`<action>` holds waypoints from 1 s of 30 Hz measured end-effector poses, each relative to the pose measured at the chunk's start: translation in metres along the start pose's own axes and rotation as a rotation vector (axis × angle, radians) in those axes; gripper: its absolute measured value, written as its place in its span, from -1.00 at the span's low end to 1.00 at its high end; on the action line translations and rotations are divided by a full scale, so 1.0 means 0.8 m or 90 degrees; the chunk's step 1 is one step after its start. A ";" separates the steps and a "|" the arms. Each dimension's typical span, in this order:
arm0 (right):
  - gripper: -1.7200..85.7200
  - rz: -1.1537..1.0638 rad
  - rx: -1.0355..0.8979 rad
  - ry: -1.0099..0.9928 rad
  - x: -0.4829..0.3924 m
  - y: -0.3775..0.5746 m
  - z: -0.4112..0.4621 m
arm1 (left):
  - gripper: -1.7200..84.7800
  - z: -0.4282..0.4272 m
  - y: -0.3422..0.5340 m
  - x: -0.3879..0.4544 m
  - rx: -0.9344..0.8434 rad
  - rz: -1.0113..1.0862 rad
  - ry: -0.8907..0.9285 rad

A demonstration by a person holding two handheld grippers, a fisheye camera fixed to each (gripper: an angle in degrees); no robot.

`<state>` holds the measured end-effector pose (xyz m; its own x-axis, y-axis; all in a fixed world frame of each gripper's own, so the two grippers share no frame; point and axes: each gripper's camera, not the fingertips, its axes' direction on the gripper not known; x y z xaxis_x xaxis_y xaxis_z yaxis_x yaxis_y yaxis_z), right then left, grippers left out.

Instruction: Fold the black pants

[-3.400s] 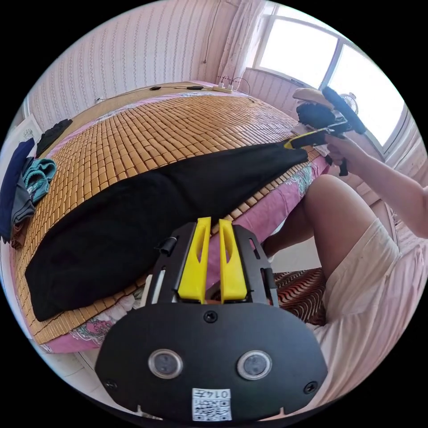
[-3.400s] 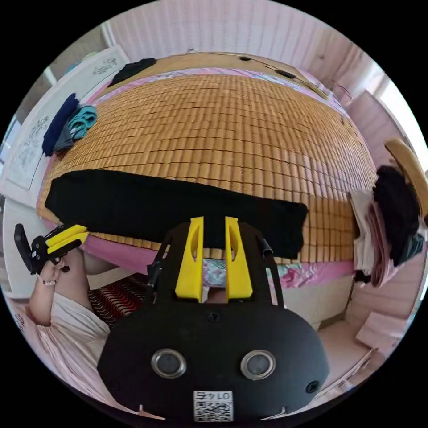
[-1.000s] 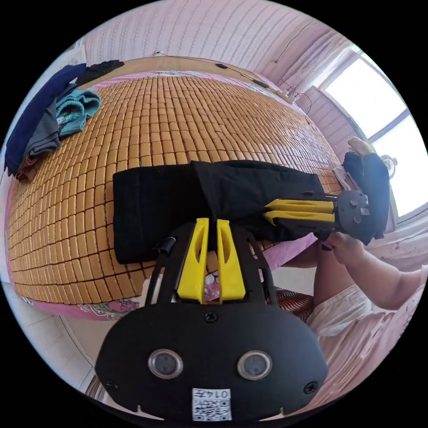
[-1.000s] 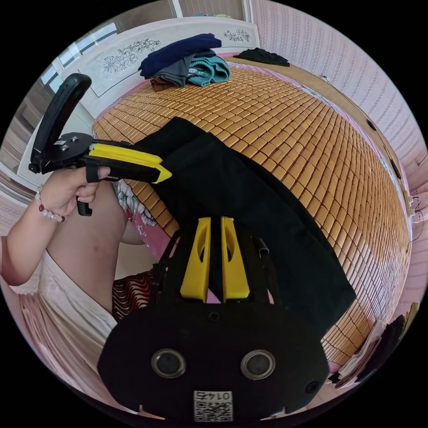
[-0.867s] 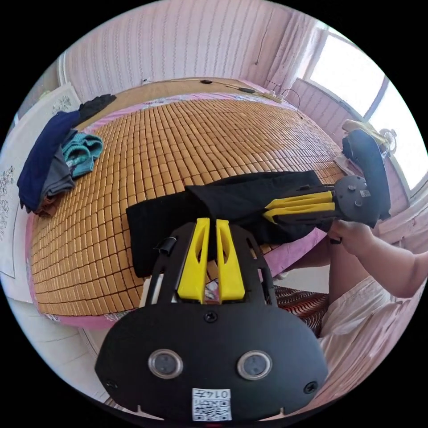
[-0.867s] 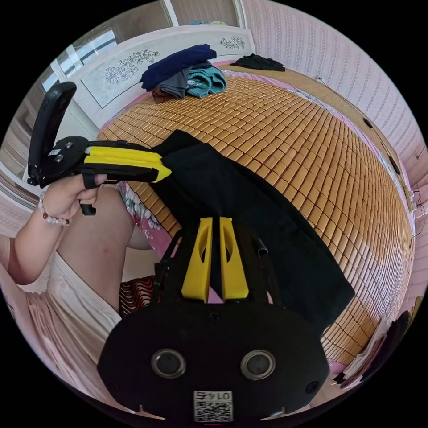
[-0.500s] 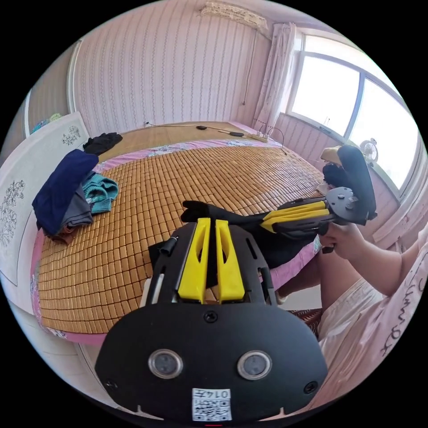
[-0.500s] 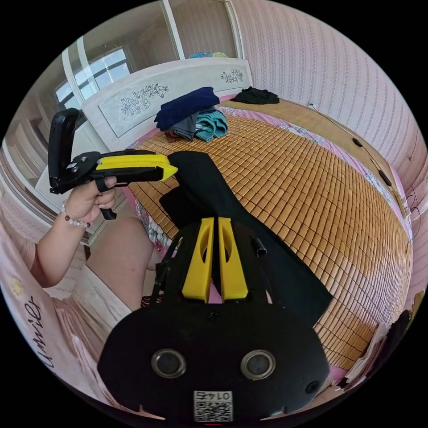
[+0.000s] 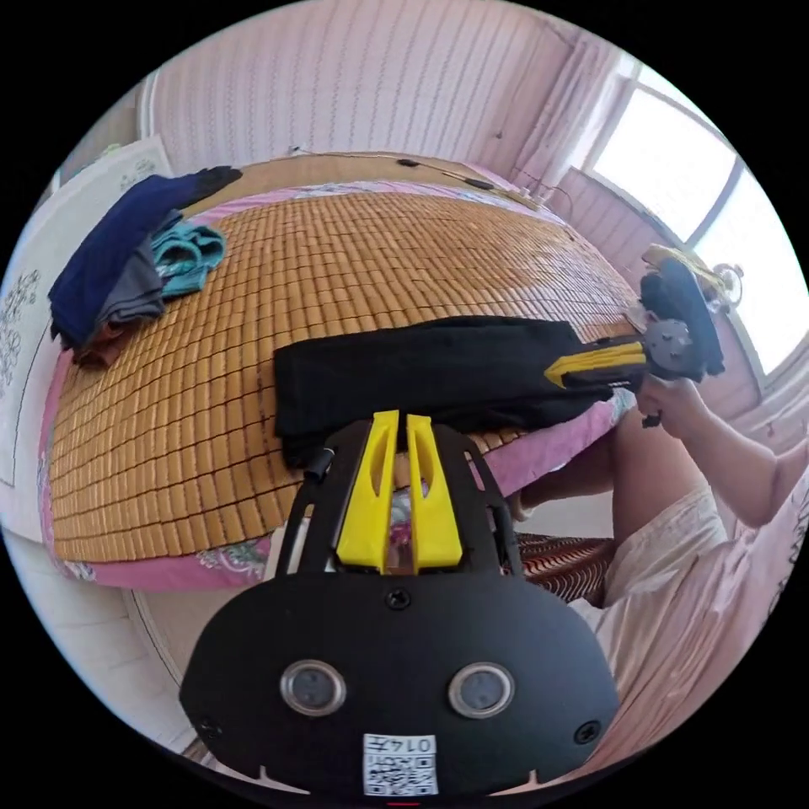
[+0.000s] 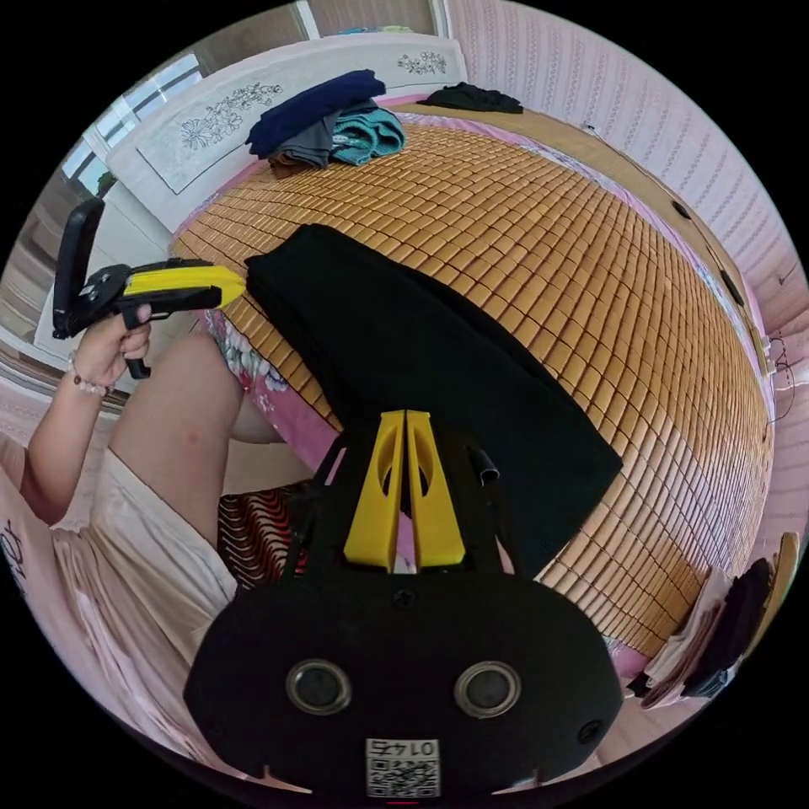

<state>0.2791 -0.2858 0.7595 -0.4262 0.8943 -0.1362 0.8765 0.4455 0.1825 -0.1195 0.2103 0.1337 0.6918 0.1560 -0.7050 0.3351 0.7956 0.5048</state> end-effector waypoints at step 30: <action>-0.95 0.008 -0.027 -0.019 0.109 -0.141 0.123 | -0.96 0.103 0.170 0.155 0.005 0.137 0.038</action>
<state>0.1649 -0.2625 0.6313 -0.4074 0.8987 -0.1625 0.8715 0.4358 0.2250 0.0641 0.2895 0.1557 0.7086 0.3565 -0.6089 0.1894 0.7352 0.6508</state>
